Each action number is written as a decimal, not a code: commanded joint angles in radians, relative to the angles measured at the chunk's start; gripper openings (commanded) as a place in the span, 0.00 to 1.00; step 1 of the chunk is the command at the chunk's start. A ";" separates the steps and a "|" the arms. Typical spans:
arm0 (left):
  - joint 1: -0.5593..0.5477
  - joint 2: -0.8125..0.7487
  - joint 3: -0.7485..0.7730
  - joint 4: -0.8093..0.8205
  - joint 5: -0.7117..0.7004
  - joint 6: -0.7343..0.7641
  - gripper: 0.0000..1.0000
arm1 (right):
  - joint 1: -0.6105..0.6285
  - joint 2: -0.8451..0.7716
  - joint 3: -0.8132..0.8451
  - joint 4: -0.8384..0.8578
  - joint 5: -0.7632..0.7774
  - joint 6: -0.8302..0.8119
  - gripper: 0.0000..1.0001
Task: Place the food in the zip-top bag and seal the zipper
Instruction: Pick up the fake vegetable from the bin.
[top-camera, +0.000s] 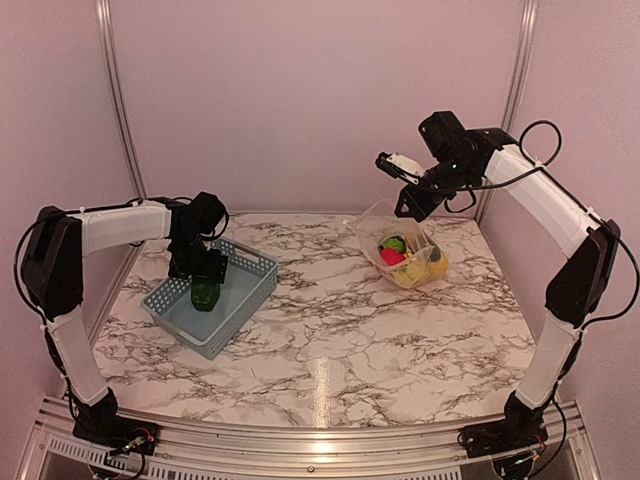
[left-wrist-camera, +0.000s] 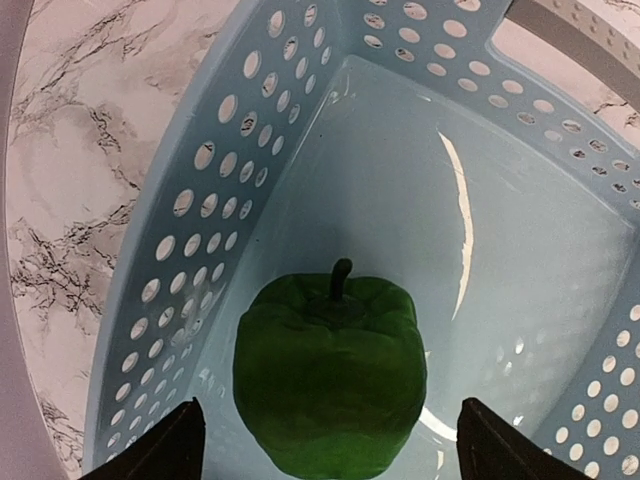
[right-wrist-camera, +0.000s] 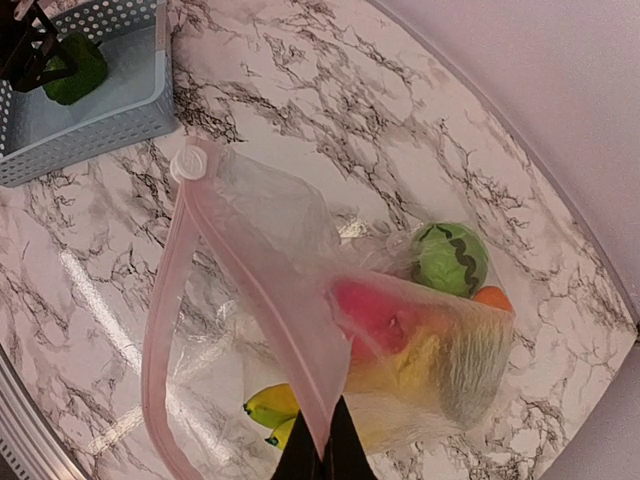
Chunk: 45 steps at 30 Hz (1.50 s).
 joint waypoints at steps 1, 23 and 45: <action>0.002 0.026 0.021 -0.071 -0.053 0.024 0.89 | 0.013 -0.030 0.002 0.003 0.011 -0.015 0.00; 0.002 0.085 0.062 -0.033 -0.041 0.032 0.74 | 0.016 -0.021 0.004 0.000 0.012 -0.020 0.00; -0.001 0.082 0.040 -0.042 -0.073 -0.001 0.82 | 0.025 -0.021 0.004 -0.005 0.008 -0.018 0.00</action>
